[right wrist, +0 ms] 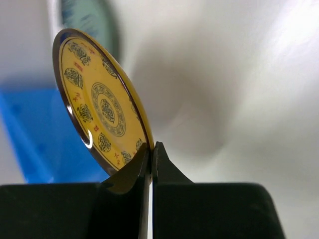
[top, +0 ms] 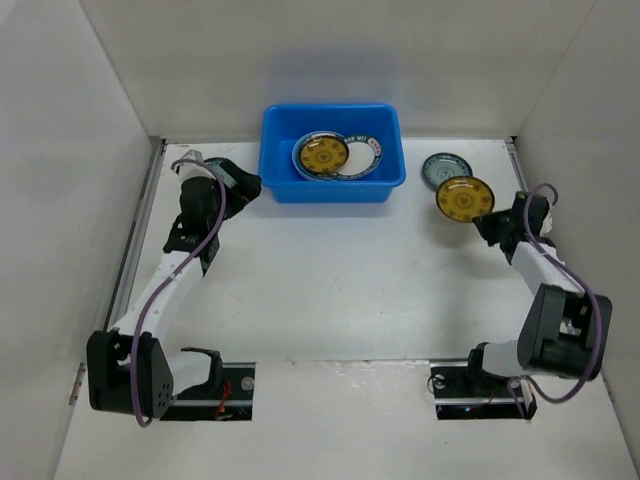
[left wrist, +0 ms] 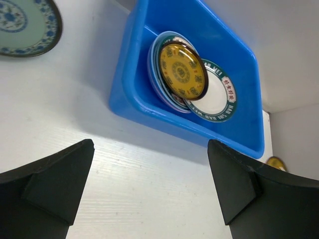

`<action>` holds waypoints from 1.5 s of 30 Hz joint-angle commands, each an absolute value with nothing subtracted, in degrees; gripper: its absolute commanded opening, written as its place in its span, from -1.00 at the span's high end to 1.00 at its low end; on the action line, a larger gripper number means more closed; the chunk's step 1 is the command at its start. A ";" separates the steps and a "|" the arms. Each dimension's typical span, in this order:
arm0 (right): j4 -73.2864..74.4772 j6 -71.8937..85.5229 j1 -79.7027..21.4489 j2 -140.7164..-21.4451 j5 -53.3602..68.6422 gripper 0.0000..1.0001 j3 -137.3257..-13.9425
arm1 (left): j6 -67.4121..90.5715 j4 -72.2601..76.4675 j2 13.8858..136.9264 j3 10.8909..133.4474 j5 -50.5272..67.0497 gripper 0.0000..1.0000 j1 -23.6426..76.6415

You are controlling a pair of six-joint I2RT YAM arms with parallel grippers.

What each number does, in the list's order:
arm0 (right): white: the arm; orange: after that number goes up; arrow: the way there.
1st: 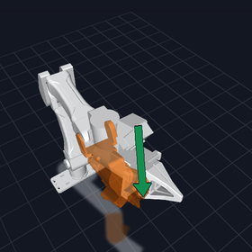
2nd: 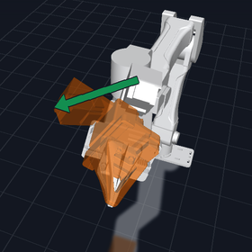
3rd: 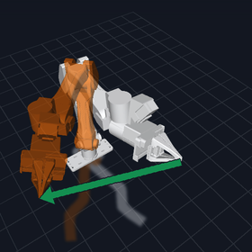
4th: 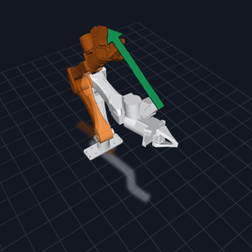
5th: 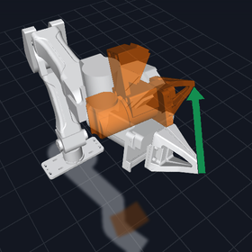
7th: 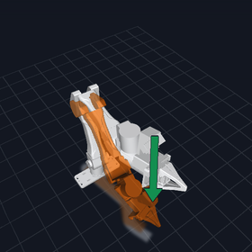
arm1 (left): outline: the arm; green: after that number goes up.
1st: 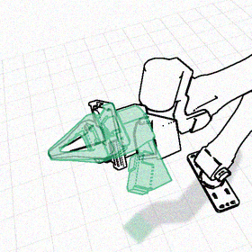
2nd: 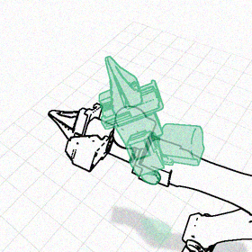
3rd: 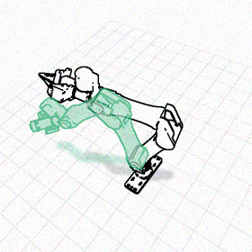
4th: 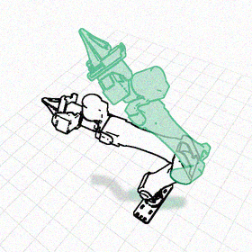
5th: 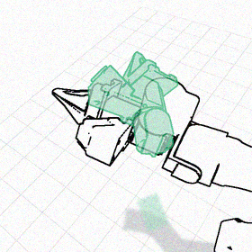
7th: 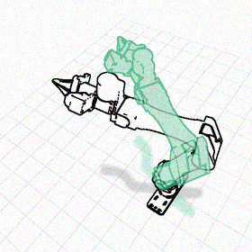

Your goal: Place the plates into the plastic bin on the countertop

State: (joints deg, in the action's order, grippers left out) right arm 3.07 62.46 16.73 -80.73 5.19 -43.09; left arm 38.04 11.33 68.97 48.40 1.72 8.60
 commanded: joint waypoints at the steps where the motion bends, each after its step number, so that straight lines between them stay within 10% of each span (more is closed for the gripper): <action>1: 7.81 60.48 10.61 -73.31 1.94 1.00 -50.51 | 38.50 12.66 64.78 45.36 -2.63 -1.00 8.13; 29: 28.20 49.04 -18.58 -133.58 4.48 0.92 -130.86 | 43.33 -5.71 37.09 28.30 -2.11 -1.00 0.22; 38: 29.44 45.79 -19.99 -134.65 3.87 -0.06 -131.92 | 43.42 -6.24 38.93 28.65 -1.41 -1.00 -1.89; 45: 27.25 43.86 -19.99 -125.00 3.60 -0.33 -123.95 | 44.11 -1.16 47.61 30.67 -1.41 -1.00 -4.43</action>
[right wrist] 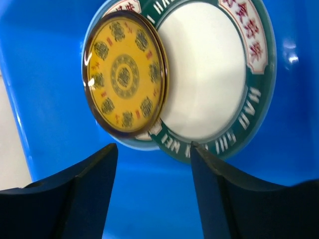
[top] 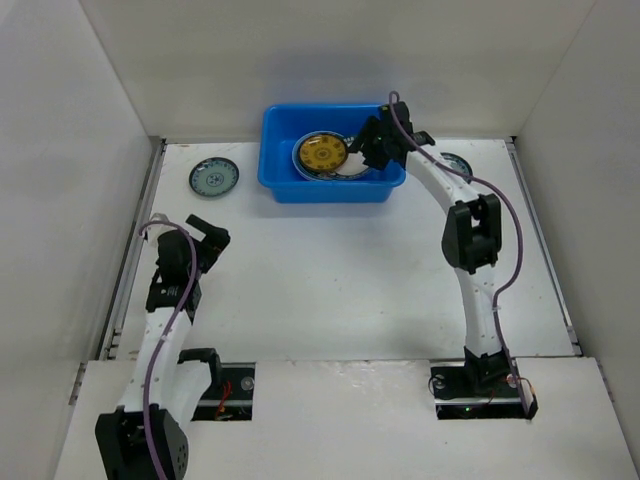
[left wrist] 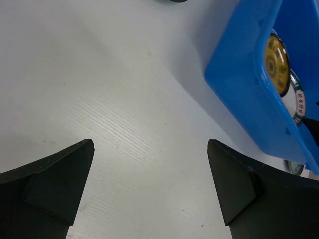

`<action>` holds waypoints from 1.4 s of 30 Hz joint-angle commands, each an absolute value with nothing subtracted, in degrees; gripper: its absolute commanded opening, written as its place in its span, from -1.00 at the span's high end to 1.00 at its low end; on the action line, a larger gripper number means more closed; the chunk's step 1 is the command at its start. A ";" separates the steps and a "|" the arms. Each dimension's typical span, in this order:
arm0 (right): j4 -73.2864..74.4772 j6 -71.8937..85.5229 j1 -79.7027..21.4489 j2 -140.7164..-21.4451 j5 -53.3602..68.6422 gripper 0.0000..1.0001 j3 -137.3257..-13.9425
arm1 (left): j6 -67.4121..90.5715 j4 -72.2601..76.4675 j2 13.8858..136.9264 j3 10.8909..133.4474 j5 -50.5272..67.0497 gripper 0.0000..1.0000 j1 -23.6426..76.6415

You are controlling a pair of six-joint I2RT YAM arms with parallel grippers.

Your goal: Place the plates into the plastic bin on the countertop

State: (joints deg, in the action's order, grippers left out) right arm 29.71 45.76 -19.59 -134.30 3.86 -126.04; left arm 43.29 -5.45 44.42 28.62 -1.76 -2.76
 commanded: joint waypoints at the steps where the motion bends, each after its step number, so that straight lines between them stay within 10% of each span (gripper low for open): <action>1: 26.20 43.68 -19.82 -122.81 3.60 -0.35 -121.75 | 44.64 0.08 49.46 31.20 -1.32 -1.00 -5.22; 21: 8.53 43.86 -5.59 -75.78 7.29 -0.41 -65.06 | 64.68 26.80 97.63 53.78 3.61 -0.56 -11.65; 42: 10.63 45.18 1.63 -64.51 5.80 -0.39 -55.28 | 69.78 27.60 119.61 68.64 2.37 0.04 -12.35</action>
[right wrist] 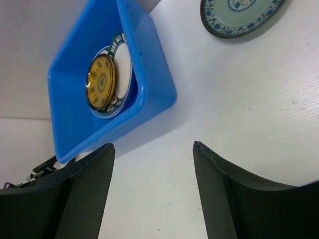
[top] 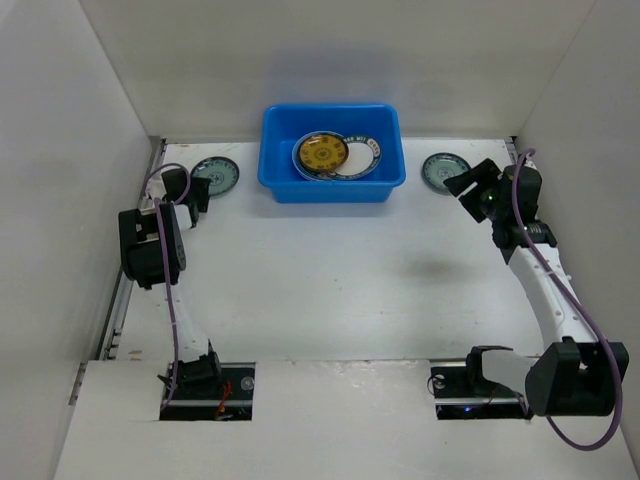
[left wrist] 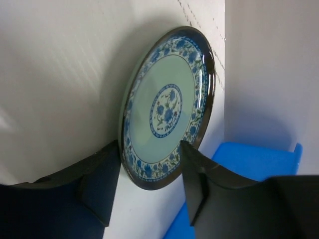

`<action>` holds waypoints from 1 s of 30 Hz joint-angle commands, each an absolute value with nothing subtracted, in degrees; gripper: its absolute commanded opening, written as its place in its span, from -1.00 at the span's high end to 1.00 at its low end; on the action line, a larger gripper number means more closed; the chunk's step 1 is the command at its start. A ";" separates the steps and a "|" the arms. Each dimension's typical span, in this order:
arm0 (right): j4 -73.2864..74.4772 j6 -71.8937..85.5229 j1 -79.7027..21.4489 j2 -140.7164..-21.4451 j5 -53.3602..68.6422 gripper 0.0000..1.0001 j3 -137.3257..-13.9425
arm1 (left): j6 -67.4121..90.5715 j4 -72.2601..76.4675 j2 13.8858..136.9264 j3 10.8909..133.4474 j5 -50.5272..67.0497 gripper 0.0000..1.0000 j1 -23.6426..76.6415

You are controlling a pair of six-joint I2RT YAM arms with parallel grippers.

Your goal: Place the plates into the plastic bin on the countertop

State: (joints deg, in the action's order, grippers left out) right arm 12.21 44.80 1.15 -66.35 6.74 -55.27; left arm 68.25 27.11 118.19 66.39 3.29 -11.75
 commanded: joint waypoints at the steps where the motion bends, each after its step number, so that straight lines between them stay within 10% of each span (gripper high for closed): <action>1: 10.81 45.26 1.71 -64.51 5.71 -0.39 -55.28 | 69.79 27.60 120.32 69.16 2.37 0.10 -12.44; 9: 11.51 45.53 1.80 -64.34 5.10 -0.39 -55.37 | 69.97 26.81 121.83 72.24 4.48 0.93 -13.93; 30: 9.58 45.27 5.14 -64.16 8.26 -0.39 -52.56 | 40.45 -0.70 115.57 113.11 26.81 0.90 1.26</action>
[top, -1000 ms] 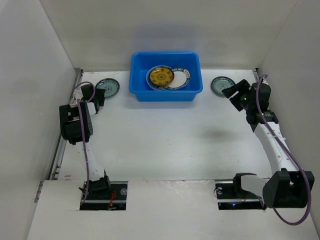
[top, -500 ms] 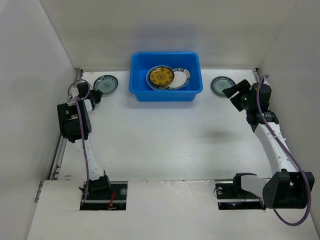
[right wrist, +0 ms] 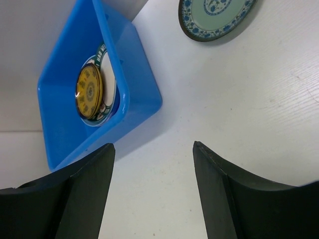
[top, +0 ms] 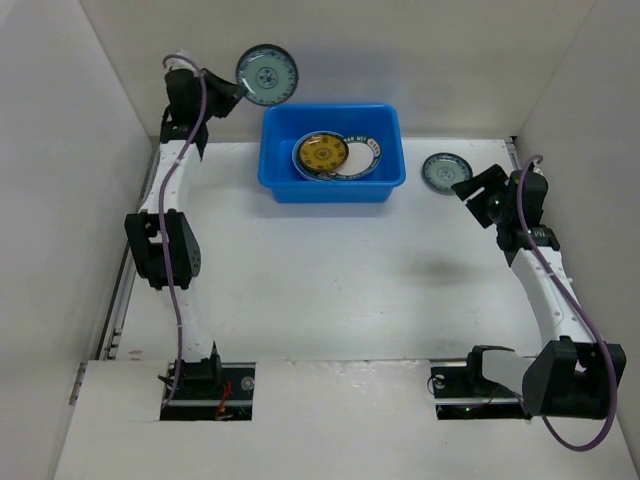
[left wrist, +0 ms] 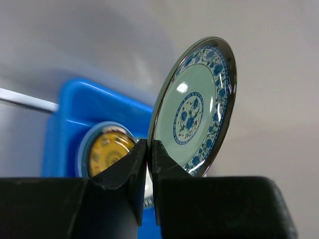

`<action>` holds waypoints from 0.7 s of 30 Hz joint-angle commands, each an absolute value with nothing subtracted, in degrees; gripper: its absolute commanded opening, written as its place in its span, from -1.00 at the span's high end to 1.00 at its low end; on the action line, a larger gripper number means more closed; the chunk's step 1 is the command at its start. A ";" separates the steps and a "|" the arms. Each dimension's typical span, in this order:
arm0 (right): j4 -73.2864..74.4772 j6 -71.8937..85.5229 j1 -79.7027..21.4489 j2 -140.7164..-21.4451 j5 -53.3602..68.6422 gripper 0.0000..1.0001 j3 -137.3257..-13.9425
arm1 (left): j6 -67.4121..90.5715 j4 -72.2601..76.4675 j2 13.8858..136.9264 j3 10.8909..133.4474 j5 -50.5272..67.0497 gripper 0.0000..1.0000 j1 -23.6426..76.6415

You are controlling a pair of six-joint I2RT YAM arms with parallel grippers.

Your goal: Place the plates into the plastic bin on the countertop

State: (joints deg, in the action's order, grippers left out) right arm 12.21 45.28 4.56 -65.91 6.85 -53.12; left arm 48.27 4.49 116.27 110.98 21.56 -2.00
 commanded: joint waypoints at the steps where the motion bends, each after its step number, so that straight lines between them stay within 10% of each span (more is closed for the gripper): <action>1: 9.58 45.26 5.40 -63.99 8.61 -0.39 -52.38 | 38.86 -1.05 116.19 113.55 27.15 0.90 2.40; 21: 12.21 44.38 8.57 -54.76 10.28 -0.39 -44.39 | 26.37 6.59 134.91 118.12 14.60 0.85 15.77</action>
State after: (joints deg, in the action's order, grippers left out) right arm 12.53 45.19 7.60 -56.80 9.67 -45.12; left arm 29.04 1.61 136.11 113.36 17.15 15.68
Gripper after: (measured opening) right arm 0.698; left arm 0.071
